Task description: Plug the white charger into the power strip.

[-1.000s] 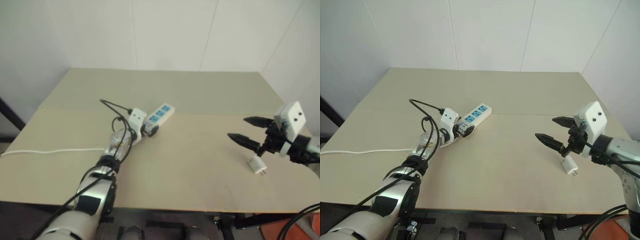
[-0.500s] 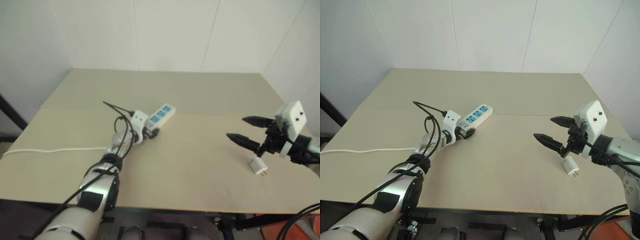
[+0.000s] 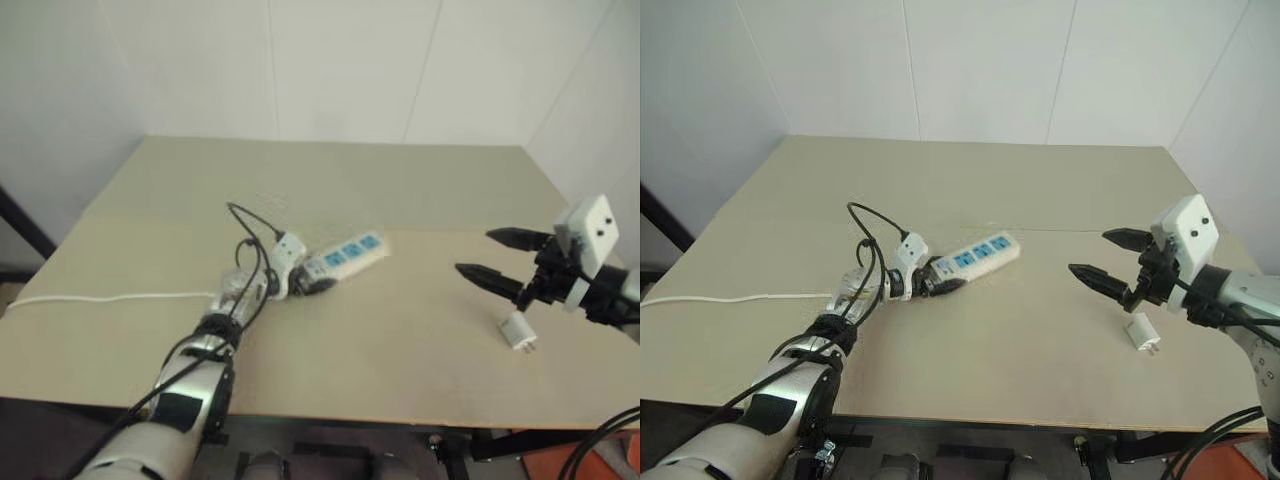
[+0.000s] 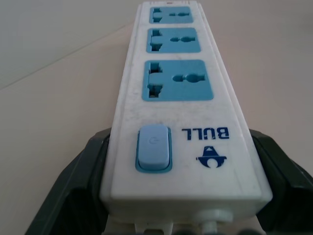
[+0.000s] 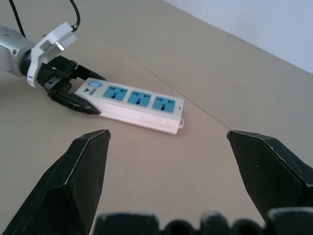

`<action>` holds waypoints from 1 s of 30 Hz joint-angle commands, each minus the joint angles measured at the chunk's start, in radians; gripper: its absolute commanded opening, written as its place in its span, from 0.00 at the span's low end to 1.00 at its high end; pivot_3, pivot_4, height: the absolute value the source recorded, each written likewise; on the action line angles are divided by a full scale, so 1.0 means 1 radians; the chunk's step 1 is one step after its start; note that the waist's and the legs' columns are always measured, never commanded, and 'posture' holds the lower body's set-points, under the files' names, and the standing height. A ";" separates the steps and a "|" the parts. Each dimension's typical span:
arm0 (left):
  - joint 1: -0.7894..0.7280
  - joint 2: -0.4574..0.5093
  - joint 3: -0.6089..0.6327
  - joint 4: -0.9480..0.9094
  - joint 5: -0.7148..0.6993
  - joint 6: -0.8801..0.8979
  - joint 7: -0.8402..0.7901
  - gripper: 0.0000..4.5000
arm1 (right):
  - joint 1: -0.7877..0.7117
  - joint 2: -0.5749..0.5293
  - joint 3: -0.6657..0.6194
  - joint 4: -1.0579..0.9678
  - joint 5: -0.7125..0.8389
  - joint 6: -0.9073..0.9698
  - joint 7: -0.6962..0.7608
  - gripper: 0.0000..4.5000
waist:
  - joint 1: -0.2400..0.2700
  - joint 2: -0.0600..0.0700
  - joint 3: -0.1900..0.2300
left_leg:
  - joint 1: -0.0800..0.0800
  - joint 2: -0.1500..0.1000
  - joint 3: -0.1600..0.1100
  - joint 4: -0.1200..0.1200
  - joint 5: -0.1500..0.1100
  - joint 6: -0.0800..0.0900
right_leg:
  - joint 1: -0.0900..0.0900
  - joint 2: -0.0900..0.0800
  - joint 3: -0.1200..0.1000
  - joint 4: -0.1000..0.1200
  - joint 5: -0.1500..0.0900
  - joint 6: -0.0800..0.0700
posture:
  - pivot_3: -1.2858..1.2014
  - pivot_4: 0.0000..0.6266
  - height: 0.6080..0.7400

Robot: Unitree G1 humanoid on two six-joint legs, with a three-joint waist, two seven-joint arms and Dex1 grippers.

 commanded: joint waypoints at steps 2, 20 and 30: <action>0.079 0.022 -0.060 -0.196 -0.072 -0.012 -0.282 0.74 | -0.019 -0.054 -0.035 -0.007 0.023 0.030 0.018 1.00 | -0.002 0.000 0.000 | 0.000 0.000 0.000 0.000 0.000 0.000 | -0.001 0.000 0.000 0.000 0.000 0.000 | 0.52 0.24 1.00; 0.116 0.093 -0.219 -0.275 0.007 -0.103 -0.397 0.74 | -0.746 -0.199 0.526 0.437 -0.093 0.926 -0.272 1.00 | -0.001 0.001 0.000 | -0.011 0.001 -0.002 0.003 -0.001 0.002 | -0.009 0.000 -0.001 0.002 0.001 -0.002 | 0.52 0.24 1.00; 0.146 0.091 -0.233 -0.314 0.000 -0.070 -0.388 0.74 | -0.759 -0.240 0.794 0.575 -0.195 0.832 -0.148 1.00 | -0.004 0.001 0.000 | -0.014 0.000 -0.002 0.008 -0.002 0.004 | -0.010 -0.001 -0.001 0.001 0.002 0.000 | 0.52 0.24 1.00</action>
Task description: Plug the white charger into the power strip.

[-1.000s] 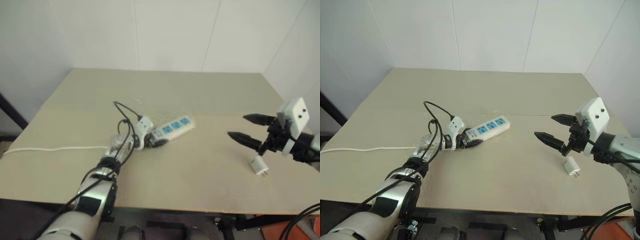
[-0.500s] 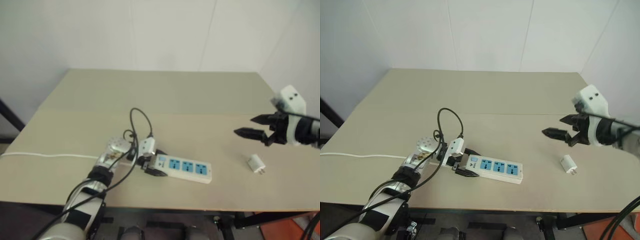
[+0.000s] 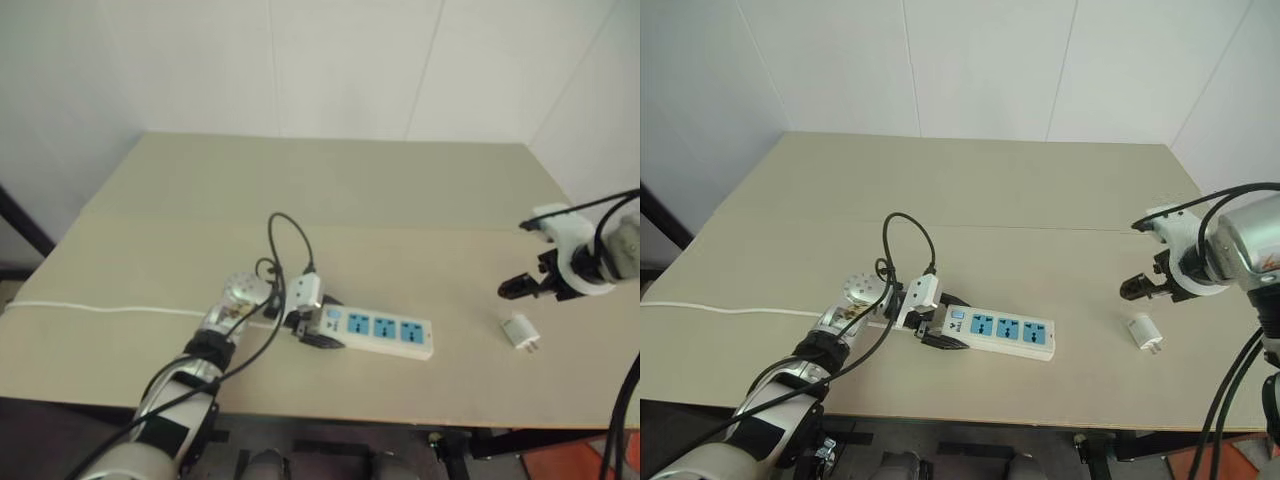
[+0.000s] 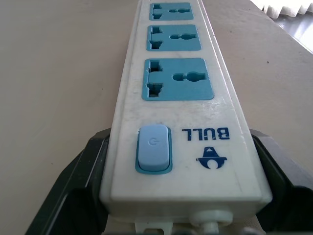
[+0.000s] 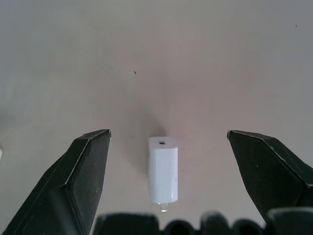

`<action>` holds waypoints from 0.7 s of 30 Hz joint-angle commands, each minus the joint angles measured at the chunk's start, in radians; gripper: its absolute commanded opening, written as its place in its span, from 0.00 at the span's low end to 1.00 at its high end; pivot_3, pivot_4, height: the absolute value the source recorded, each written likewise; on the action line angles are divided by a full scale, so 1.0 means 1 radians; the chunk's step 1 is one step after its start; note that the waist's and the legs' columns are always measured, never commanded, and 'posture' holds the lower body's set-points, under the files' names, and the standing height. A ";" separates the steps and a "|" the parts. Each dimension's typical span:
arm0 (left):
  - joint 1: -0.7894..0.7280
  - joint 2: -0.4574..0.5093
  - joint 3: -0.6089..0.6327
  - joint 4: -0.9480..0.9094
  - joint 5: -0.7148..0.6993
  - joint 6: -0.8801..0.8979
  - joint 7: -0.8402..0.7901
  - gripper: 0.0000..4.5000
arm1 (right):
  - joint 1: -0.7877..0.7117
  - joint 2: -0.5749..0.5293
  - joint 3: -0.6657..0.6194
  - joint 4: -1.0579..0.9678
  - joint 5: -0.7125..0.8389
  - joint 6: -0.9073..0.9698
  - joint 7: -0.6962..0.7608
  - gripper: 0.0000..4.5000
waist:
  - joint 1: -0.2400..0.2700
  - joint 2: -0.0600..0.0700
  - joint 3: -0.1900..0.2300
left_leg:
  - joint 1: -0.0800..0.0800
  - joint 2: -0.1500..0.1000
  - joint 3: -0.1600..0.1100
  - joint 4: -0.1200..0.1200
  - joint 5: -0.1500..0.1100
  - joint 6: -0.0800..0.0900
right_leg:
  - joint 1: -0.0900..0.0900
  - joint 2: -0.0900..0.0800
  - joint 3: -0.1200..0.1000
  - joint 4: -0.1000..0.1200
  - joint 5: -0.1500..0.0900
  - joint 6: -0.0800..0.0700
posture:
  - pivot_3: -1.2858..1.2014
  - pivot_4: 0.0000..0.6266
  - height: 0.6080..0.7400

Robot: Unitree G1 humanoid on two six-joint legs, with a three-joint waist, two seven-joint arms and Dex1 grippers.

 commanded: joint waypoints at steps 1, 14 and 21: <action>0.017 -0.002 -0.029 -0.024 0.020 0.017 0.011 0.74 | -0.027 -0.013 0.040 0.048 -0.053 -0.057 0.048 1.00 | 0.000 0.000 0.000 | 0.000 0.000 0.000 0.000 0.000 0.000 | 0.000 0.000 0.000 0.000 0.000 0.000 | 0.52 0.24 1.00; 0.037 0.014 -0.032 -0.076 0.019 0.069 0.045 0.74 | 0.029 0.013 0.118 0.098 -0.132 -0.143 0.186 1.00 | -0.001 0.000 0.000 | -0.001 0.000 0.000 0.000 0.000 0.000 | -0.001 0.000 0.000 0.000 0.000 0.000 | 0.52 0.24 1.00; 0.060 0.020 -0.033 -0.124 0.011 0.115 0.058 0.74 | 0.046 0.037 0.126 0.102 -0.155 -0.154 0.221 1.00 | 0.000 0.000 0.000 | -0.001 0.000 0.000 0.000 0.000 0.000 | -0.001 0.000 0.000 0.000 0.000 0.000 | 0.52 0.24 1.00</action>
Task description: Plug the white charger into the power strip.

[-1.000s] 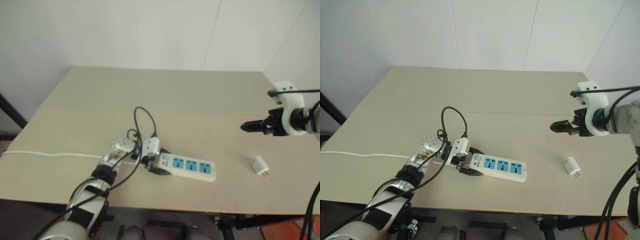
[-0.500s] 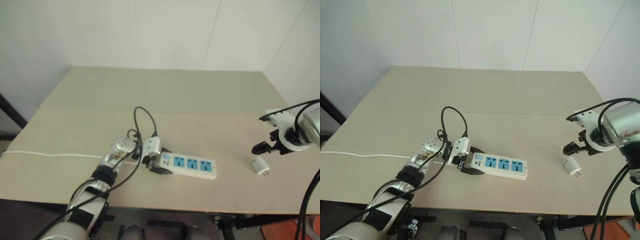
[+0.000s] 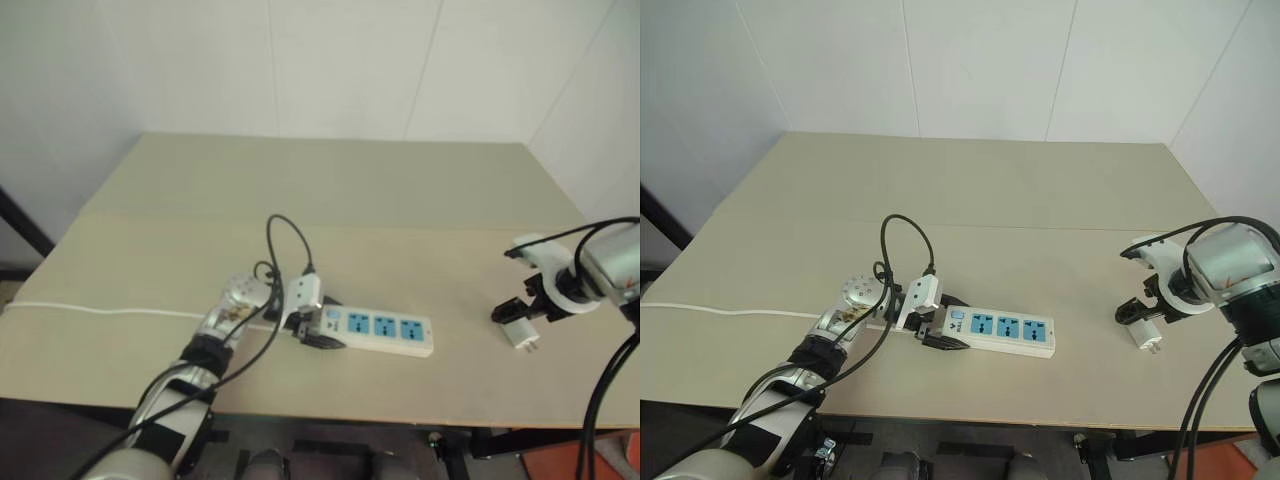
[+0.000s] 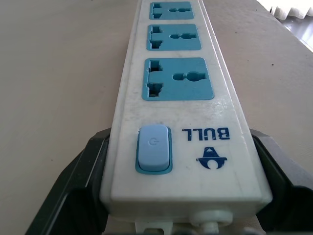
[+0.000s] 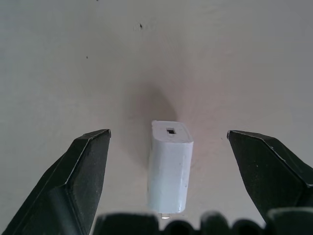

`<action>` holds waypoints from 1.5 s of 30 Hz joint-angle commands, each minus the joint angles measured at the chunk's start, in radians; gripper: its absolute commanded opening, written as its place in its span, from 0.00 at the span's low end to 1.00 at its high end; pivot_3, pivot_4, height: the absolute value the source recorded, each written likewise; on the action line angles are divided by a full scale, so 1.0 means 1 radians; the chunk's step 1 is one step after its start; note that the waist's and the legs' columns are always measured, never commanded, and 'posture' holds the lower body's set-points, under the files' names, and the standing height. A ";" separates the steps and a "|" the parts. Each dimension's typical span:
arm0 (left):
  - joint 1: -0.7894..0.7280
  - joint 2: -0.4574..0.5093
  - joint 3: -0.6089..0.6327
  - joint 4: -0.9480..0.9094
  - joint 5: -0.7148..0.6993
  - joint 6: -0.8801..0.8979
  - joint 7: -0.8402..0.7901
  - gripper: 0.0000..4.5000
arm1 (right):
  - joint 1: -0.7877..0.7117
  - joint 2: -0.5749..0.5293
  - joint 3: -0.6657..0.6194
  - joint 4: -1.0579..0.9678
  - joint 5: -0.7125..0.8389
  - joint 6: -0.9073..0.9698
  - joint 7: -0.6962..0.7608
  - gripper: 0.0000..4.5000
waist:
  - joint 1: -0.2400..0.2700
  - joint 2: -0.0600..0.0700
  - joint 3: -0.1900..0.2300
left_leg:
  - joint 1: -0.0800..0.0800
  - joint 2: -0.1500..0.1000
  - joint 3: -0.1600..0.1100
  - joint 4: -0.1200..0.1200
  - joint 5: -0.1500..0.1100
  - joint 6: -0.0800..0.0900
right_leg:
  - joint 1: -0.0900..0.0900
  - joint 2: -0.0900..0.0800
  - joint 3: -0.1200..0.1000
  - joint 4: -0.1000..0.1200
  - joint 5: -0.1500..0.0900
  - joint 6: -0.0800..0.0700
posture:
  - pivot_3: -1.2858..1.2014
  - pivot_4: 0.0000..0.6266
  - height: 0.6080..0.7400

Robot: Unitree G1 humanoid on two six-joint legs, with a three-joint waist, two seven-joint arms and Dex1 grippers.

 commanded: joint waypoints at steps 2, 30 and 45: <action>0.026 0.008 -0.024 -0.035 0.016 0.035 0.019 0.74 | 0.015 0.002 -0.004 0.004 -0.034 -0.020 0.020 1.00 | -0.001 0.000 0.000 | 0.000 0.000 0.000 0.000 0.000 0.000 | 0.000 0.000 0.000 0.000 0.000 0.000 | 0.52 0.24 1.00; 0.065 0.040 -0.024 -0.117 0.004 0.102 0.047 0.74 | 0.064 0.063 0.012 0.059 -0.120 -0.068 0.094 0.39 | -0.004 0.000 0.000 | 0.001 0.000 0.000 0.000 0.000 0.000 | 0.001 0.000 0.000 0.000 0.000 0.000 | 0.52 0.24 1.00; 0.040 0.046 -0.026 -0.056 0.013 0.081 0.060 0.74 | 0.122 0.225 -0.455 -0.181 0.008 -0.315 0.015 0.25 | -0.005 0.000 0.000 | 0.004 0.000 0.000 0.000 0.000 -0.001 | 0.002 0.000 0.000 0.000 0.000 0.000 | 0.52 0.24 1.00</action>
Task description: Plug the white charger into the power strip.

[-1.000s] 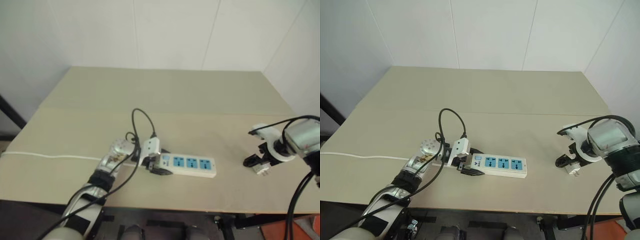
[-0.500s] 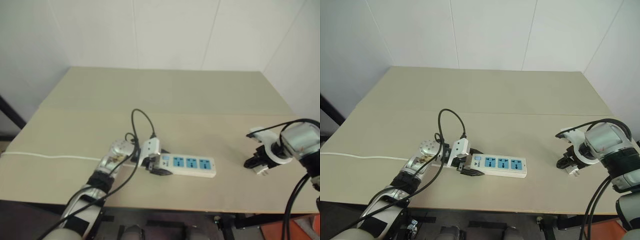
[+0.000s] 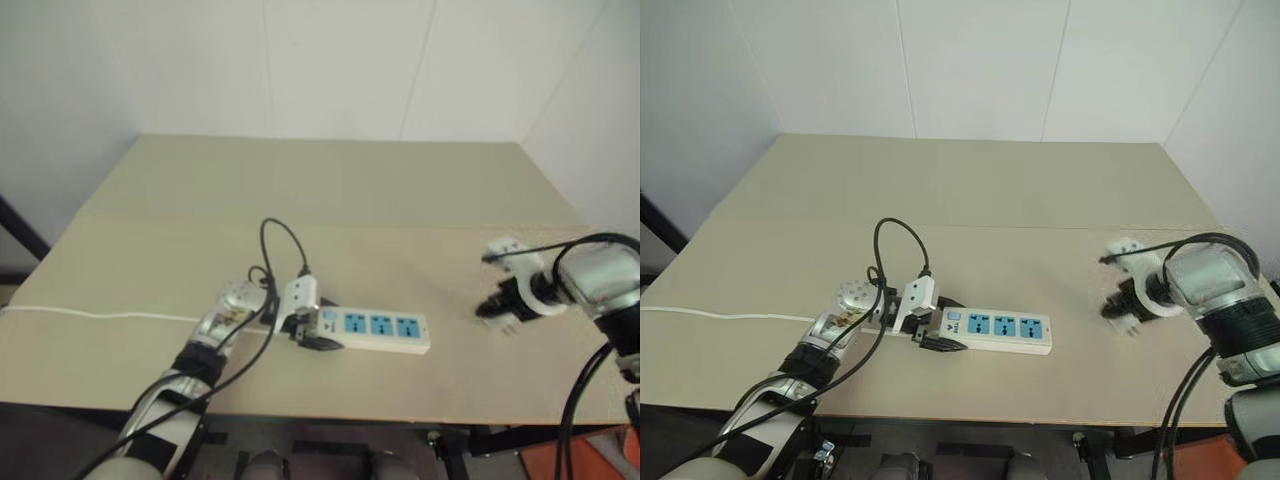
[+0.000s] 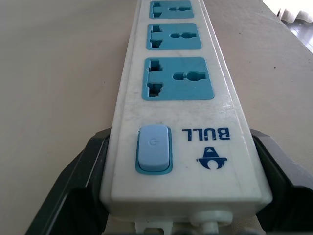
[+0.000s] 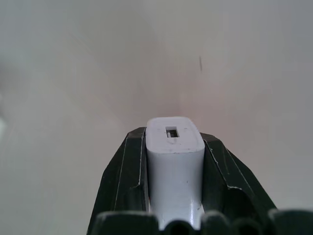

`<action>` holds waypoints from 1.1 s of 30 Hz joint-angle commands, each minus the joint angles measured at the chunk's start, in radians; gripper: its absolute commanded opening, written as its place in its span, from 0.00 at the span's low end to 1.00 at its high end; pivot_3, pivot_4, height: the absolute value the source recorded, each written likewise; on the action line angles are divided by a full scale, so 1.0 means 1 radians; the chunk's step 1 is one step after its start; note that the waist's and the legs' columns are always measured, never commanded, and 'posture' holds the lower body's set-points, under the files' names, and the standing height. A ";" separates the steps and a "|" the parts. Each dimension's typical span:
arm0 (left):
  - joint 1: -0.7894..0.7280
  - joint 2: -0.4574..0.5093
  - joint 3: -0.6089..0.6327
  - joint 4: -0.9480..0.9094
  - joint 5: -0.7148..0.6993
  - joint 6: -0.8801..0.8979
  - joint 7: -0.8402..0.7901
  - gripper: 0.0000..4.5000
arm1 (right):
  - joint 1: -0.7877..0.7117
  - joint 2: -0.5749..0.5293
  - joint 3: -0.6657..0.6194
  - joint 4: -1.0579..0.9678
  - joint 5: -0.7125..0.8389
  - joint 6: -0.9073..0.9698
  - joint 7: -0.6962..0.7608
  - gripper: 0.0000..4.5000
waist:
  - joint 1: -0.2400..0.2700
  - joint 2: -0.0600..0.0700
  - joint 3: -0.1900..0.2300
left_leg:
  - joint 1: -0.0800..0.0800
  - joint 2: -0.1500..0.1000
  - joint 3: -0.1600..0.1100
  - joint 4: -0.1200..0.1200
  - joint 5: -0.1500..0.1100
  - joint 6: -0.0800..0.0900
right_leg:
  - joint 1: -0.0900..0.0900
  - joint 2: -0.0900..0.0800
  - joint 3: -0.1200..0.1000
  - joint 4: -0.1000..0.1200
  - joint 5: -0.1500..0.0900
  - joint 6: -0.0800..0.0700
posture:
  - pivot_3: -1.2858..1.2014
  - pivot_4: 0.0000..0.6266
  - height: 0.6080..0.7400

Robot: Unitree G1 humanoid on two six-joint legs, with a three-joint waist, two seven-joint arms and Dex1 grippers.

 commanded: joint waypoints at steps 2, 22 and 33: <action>-0.010 0.012 -0.019 0.047 0.033 -0.003 0.020 0.74 | 0.070 0.135 -0.295 -0.178 0.104 -0.159 -0.073 0.25 | 0.002 0.000 0.000 | 0.002 0.000 0.000 0.000 0.000 0.000 | 0.002 0.001 -0.001 0.000 0.000 0.000 | 0.52 0.24 1.00; -0.002 0.034 -0.021 0.039 0.025 0.017 0.033 0.74 | 0.309 0.576 -0.213 -0.252 0.226 -0.701 0.116 0.25 | -0.011 0.000 -0.001 | 0.006 0.001 -0.002 -0.001 0.000 0.000 | 0.007 0.002 -0.001 0.002 0.000 0.001 | 0.52 0.24 1.00; 0.026 0.049 -0.027 -0.013 0.019 0.041 0.031 0.74 | 0.318 0.587 -0.127 -0.137 0.167 -0.865 0.233 0.25 | -0.019 0.000 -0.001 | 0.007 0.001 -0.002 -0.002 0.000 0.000 | 0.007 0.002 -0.001 0.002 0.000 0.001 | 0.52 0.24 1.00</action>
